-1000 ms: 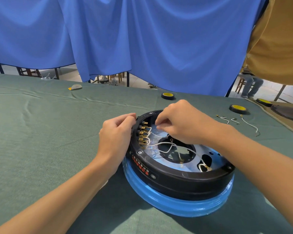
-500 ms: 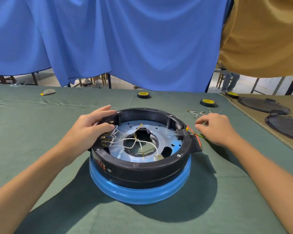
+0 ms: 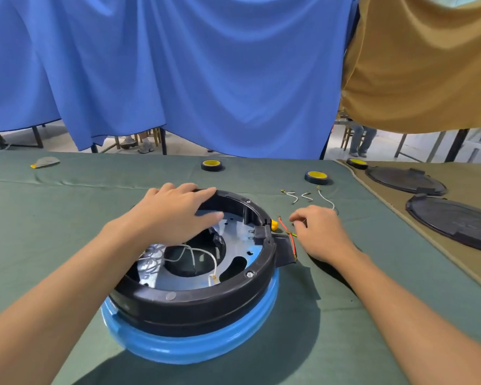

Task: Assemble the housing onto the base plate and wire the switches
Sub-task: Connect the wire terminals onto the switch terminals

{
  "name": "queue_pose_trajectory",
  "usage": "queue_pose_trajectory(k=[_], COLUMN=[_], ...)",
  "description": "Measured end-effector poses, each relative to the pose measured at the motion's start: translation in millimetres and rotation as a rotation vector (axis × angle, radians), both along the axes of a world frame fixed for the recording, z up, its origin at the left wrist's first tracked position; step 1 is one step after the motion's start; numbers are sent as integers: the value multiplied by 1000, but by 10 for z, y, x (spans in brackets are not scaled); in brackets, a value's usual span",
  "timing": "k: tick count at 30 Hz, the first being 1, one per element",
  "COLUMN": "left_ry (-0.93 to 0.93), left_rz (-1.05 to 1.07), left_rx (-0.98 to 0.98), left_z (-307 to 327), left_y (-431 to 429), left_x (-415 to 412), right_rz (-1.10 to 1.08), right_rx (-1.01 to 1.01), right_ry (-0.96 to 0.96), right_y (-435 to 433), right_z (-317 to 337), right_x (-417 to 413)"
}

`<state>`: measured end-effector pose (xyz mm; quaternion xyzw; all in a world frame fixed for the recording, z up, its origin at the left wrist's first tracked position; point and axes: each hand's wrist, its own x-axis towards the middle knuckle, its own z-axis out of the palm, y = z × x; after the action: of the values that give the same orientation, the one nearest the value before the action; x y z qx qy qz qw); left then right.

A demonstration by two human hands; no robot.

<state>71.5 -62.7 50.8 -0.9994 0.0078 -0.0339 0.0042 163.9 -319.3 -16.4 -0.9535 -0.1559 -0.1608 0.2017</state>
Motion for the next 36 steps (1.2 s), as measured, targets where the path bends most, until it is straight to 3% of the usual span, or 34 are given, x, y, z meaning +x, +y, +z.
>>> queue_pose_trajectory(k=[6, 15, 20, 25, 32, 34, 36], left_ry=[-6, -29, -31, -25, -41, -80, -171], left_rz=[-26, -40, -41, -44, -48, -52, -54], left_rx=[-24, -98, -108, -109, -136, -216, -321], left_z=[-42, -68, -73, -52, -24, -16, -3], left_y=[86, 140, 142, 124, 102, 98, 94], left_x=[0, 26, 19, 6, -19, -21, -24], right_rz=[-77, -167, -170, -115, -35, 9, 133], right_rx=[102, -264, -265, -118, 261, 394, 541], right_ry=[-70, 92, 19, -75, -256, -210, -46], right_y=[9, 158, 190, 198, 248, 303, 376], right_z=[115, 7, 12, 65, 198, 330, 492], right_x=[295, 693, 709, 658, 527, 438, 311])
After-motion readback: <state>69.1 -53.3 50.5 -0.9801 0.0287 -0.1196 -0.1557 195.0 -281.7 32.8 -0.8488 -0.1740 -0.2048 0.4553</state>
